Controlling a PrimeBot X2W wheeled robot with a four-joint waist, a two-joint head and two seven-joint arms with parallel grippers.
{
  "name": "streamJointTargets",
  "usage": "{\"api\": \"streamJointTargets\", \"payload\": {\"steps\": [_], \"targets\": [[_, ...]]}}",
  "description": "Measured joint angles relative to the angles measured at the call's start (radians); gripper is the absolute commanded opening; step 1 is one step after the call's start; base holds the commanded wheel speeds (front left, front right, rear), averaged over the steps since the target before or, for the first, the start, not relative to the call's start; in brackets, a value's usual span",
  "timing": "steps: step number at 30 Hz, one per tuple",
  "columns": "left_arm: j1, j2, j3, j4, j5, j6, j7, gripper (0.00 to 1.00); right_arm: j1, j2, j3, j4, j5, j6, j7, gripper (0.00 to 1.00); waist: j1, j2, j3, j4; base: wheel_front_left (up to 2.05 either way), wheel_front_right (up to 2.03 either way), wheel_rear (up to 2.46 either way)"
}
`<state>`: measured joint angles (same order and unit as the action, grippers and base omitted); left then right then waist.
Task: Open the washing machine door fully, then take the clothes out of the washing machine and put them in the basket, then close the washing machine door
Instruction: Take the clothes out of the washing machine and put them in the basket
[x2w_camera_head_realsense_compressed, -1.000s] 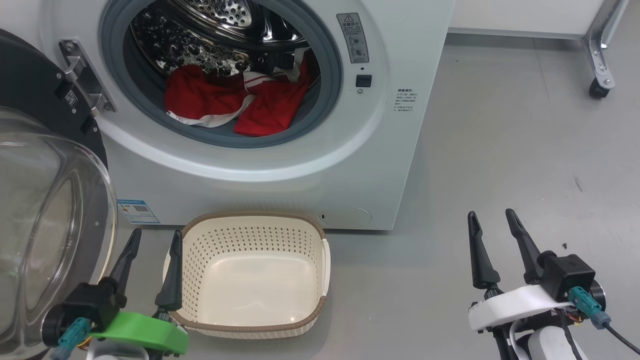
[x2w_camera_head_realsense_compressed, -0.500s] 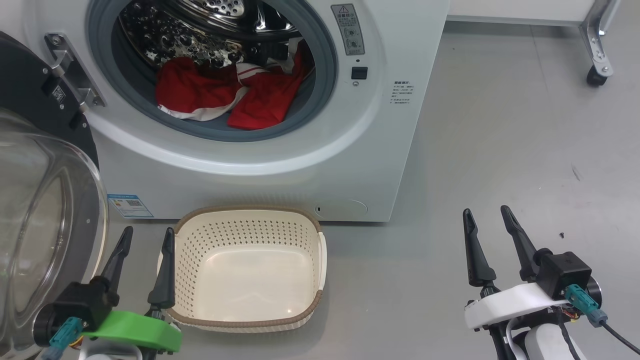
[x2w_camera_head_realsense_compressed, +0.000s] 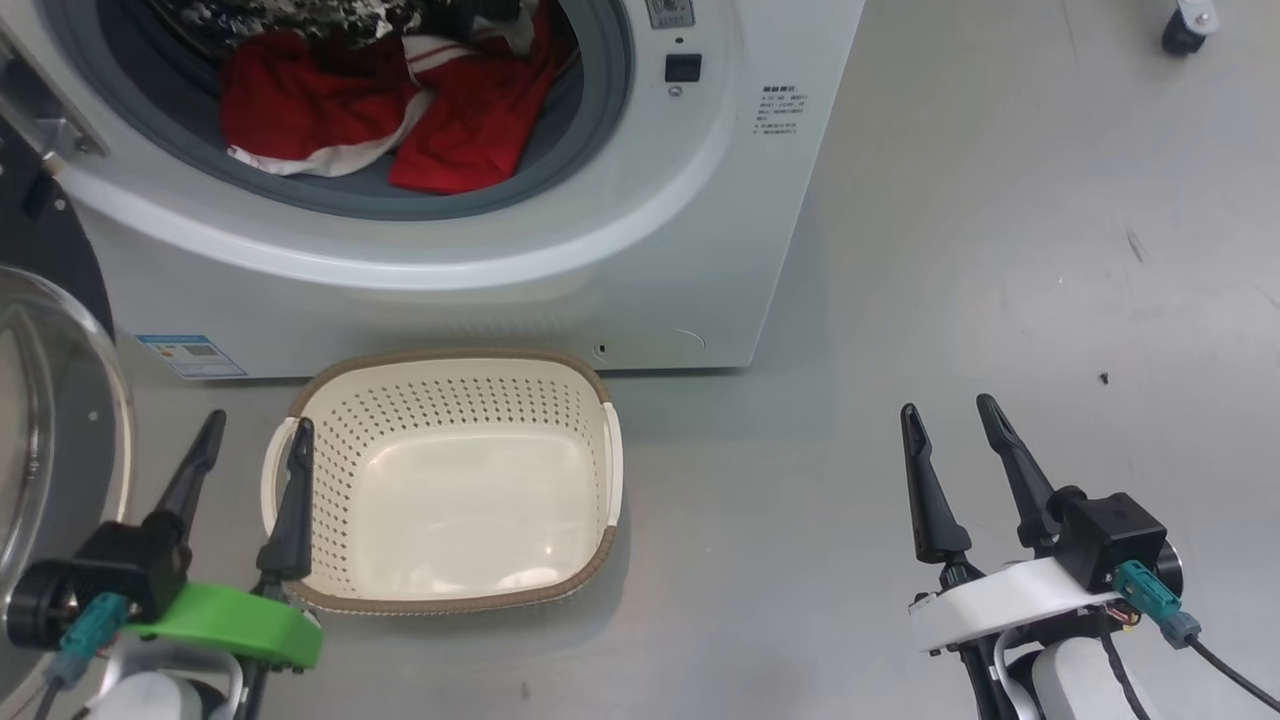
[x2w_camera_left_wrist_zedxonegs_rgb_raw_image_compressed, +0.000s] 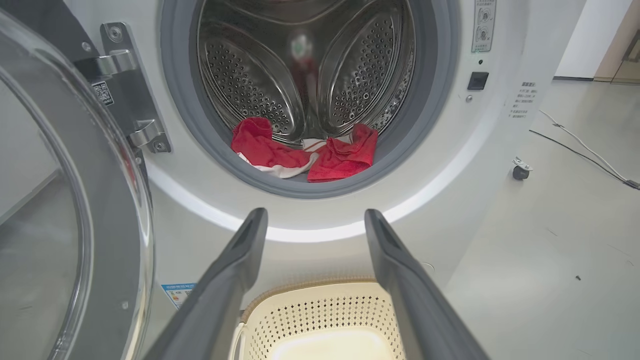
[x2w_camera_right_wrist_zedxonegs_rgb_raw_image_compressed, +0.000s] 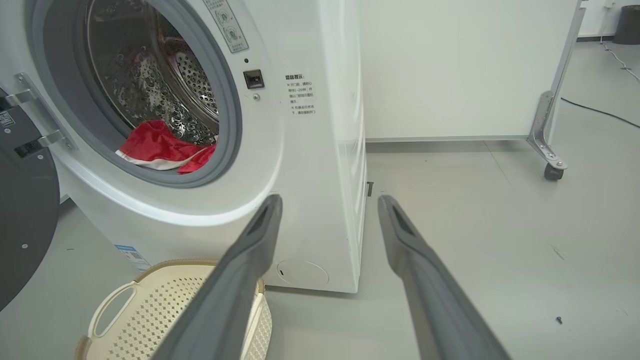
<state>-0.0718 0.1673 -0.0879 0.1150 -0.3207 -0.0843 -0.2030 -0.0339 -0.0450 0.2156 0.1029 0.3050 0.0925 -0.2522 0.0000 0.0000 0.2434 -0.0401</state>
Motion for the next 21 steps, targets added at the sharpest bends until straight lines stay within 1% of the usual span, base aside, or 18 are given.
{"api": "streamJointTargets", "payload": {"steps": [3,5,7,13,21], "targets": [[-0.039,0.020,0.002,-0.017,0.007,0.002,0.018,1.00,-0.006,0.000,0.011,-0.004,0.003,-0.005,0.000,1.00,0.0000,0.0000,0.038,-0.015,0.00,0.00,0.00],[-0.065,0.025,0.015,-0.022,0.007,0.014,0.035,1.00,-0.018,0.000,0.017,-0.010,0.012,-0.008,0.000,1.00,0.0000,0.0000,0.063,-0.026,0.00,0.00,0.00],[-0.093,0.042,0.022,-0.025,0.028,0.027,0.049,1.00,-0.034,0.000,0.022,-0.022,0.021,-0.013,0.000,1.00,0.0000,0.0000,0.090,-0.038,0.00,0.00,0.00],[-0.189,0.089,0.032,-0.043,0.056,0.028,0.103,1.00,-0.072,0.000,0.056,-0.038,0.058,-0.021,0.000,1.00,0.0000,0.0000,0.168,-0.079,0.00,0.00,0.00],[-0.330,0.177,0.059,-0.034,0.079,0.035,0.201,1.00,-0.120,-0.001,0.095,-0.054,0.092,-0.034,0.000,1.00,0.0000,0.0000,0.259,-0.149,0.00,0.00,0.00]]}}
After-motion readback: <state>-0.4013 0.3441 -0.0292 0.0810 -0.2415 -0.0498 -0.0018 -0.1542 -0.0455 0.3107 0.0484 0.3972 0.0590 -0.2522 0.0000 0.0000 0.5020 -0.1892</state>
